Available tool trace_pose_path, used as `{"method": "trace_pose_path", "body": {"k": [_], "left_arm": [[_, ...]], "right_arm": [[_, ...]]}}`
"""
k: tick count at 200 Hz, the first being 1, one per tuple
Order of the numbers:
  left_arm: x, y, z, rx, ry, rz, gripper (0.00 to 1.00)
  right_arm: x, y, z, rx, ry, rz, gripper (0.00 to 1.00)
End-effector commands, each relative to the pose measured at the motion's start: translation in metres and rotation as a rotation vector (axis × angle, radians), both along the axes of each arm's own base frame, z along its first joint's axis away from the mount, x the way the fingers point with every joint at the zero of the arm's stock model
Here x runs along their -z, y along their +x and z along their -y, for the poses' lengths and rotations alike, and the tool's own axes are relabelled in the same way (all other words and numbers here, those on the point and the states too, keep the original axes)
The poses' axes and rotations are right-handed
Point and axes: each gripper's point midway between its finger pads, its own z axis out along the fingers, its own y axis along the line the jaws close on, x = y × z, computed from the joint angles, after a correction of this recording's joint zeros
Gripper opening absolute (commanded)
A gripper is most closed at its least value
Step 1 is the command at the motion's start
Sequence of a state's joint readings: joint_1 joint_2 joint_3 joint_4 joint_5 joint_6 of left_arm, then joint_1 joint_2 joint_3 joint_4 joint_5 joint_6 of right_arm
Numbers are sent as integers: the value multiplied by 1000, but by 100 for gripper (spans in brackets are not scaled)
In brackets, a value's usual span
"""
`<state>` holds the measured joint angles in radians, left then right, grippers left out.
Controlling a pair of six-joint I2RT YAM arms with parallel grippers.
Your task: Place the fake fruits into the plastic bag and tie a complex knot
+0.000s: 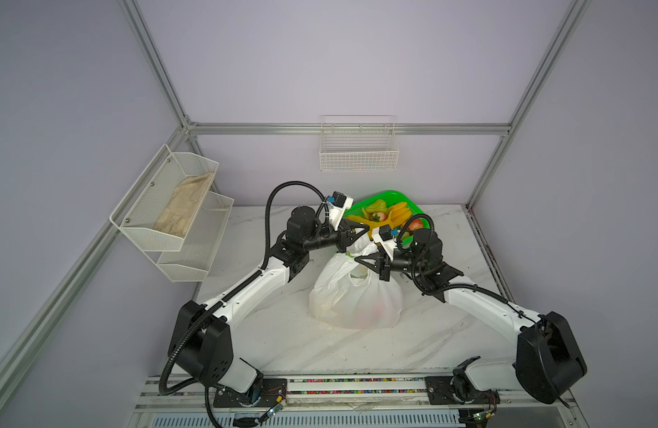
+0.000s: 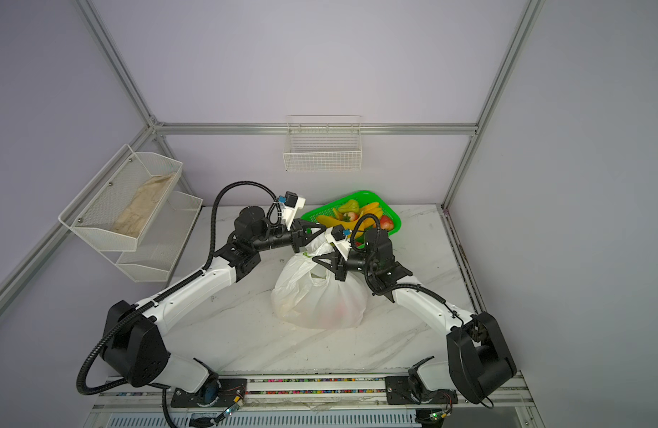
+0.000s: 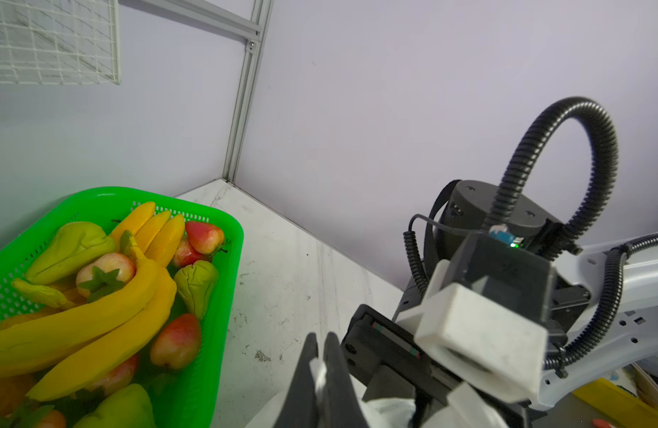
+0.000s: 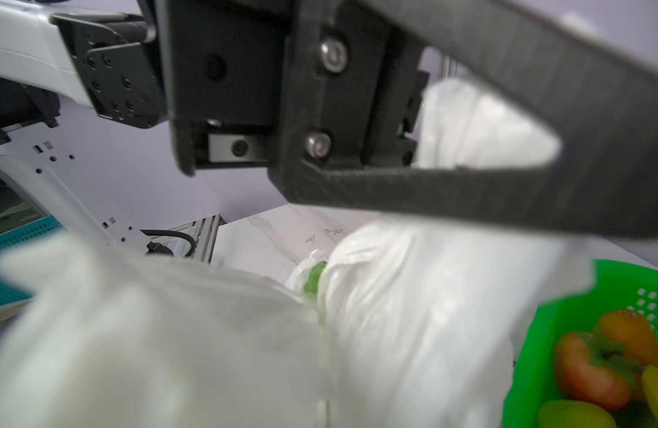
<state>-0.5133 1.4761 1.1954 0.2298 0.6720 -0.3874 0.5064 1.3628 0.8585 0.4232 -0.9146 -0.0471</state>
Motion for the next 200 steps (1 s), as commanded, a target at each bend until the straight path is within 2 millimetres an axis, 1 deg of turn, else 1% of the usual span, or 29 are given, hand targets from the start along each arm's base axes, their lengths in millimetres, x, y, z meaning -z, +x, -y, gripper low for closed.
{"method": "trace_pose_path", "body": {"k": [1, 14, 39, 61, 101, 127, 133, 135, 139, 146, 178, 200], "left_arm": [[-30, -7, -22, -81, -93, 61, 0], [-28, -7, -25, -99, -104, 55, 0], [-25, -2, -33, -147, -110, 39, 0], [-24, 1, -37, -177, -124, 37, 0], [-23, -6, -42, -183, -149, 97, 0], [-15, -13, -48, -197, -119, 177, 0], [-12, -16, -47, -186, -107, 196, 0], [-10, -17, -47, -184, -104, 199, 0], [-8, -20, -46, -173, -98, 207, 0], [-3, -23, -45, -160, -88, 215, 0], [37, -30, -54, -199, -64, 193, 0], [53, -39, -56, -198, -83, 211, 0]], "right_arm": [[-22, -2, 4, 42, 105, -1, 12], [-26, -5, 4, 29, 133, -9, 14], [-25, -7, 5, 33, 138, -4, 18], [-23, -4, 7, 55, 157, -23, 19], [-18, 8, 7, 107, 200, -133, 7], [-13, 23, 9, 186, 215, -229, 4], [-13, 26, 10, 208, 220, -254, 4], [-6, 30, 9, 216, 213, -275, 3], [-2, 33, 9, 228, 215, -297, 3], [-1, 35, 10, 241, 228, -323, 3], [-2, 42, 12, 276, 281, -381, 4], [-3, 40, 5, 252, 277, -378, 4]]}}
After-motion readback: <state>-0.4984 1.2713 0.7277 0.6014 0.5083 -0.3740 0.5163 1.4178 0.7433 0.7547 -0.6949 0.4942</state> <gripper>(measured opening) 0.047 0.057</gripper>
